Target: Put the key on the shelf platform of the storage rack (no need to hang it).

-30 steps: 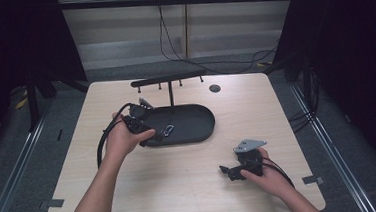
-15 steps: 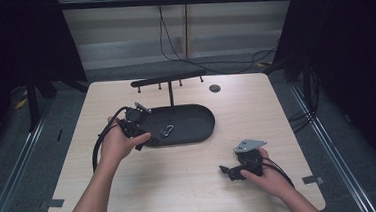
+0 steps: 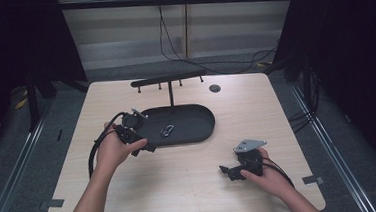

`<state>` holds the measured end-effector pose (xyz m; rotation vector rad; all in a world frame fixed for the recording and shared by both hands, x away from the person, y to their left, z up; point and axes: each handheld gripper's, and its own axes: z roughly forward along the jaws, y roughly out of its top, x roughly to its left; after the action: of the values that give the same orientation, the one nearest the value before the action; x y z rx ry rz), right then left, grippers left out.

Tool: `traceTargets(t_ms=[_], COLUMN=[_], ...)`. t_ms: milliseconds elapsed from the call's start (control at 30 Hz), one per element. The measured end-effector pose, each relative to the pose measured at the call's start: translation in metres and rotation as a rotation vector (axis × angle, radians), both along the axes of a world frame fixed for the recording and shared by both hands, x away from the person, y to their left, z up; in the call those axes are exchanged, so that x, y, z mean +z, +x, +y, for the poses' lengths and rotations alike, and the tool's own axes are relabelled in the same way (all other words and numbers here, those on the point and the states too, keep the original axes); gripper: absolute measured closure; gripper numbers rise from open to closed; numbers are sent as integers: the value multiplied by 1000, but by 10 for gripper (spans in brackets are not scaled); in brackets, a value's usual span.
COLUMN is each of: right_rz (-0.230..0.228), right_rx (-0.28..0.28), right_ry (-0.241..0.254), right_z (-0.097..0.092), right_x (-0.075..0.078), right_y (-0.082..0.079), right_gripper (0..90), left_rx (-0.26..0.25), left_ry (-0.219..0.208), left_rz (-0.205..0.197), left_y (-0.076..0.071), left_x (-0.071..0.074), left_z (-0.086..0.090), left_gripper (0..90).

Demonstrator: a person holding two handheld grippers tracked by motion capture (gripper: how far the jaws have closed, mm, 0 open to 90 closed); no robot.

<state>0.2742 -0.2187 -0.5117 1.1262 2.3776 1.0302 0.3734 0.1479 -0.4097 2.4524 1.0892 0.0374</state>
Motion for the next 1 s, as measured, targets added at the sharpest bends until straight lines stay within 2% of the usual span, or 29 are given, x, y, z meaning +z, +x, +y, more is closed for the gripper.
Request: traceTargets(t_ms=[600, 667, 1000], right_rz=[0, 0, 0], right_rx=[0, 0, 0], right_ry=[0, -1, 0], right_z=[0, 0, 0], right_x=[0, 0, 0], right_y=[0, 0, 0], right_gripper=[134, 134, 134], left_rx=[0, 4, 12], left_ry=[6, 17, 12], left_rz=[5, 7, 6], left_y=[-11, -14, -18], left_x=[-14, -17, -25], left_z=[18, 20, 25], left_gripper=[226, 227, 228])
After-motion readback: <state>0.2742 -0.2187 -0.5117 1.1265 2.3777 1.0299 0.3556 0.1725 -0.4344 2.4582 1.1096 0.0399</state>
